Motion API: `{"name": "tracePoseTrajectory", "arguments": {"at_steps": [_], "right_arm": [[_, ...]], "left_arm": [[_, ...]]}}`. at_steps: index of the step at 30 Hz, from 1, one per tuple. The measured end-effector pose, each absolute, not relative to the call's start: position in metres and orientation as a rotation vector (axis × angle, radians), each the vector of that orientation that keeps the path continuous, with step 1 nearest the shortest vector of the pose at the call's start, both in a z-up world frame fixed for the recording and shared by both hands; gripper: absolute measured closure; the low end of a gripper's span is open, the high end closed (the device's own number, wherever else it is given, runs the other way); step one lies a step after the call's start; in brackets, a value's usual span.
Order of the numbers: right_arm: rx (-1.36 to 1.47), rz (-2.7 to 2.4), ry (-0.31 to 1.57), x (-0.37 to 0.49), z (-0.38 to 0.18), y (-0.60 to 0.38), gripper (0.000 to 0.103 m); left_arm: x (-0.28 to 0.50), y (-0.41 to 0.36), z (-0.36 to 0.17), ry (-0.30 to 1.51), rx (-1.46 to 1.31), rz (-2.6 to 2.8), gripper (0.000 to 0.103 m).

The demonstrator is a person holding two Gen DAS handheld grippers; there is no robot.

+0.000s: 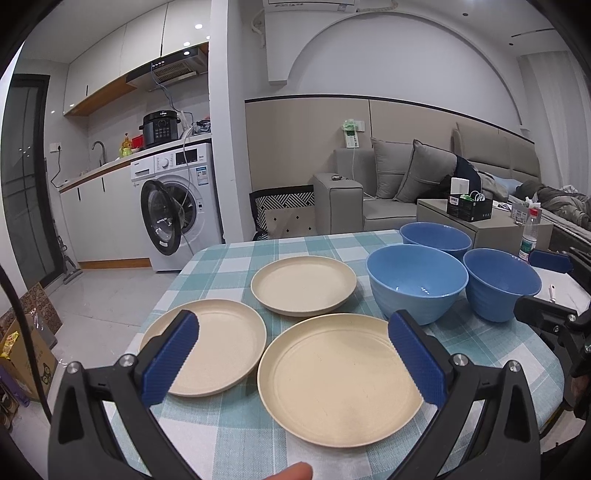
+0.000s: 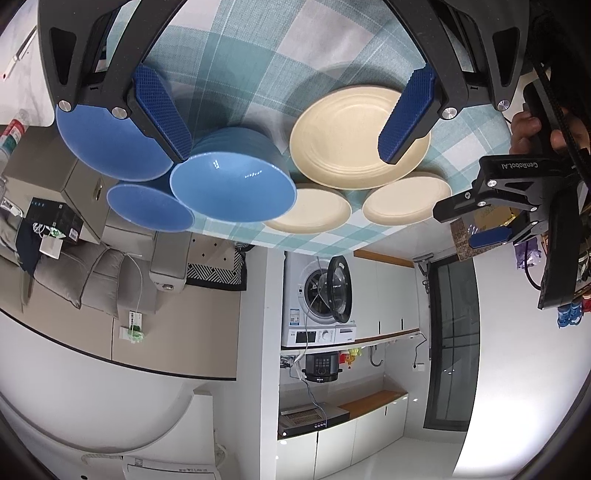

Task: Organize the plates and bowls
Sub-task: 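Move both tools forward to the rim of the large cream plate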

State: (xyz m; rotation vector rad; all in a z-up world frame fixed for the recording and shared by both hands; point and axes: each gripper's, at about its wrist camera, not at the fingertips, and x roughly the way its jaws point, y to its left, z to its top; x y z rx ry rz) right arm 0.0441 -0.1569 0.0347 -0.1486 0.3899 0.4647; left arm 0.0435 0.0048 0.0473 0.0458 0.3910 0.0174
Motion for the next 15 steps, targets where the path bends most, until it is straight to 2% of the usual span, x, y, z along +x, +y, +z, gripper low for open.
{"name": "tracePoseTrajectory", "arguments": {"at_steps": [15], "right_arm": [[-0.160, 0.468, 0.360, 0.080, 0.057, -0.154, 0.000]], "left_arm": [[0.078, 0.009, 0.050, 0.419, 0.052, 0.043, 0.000]]}}
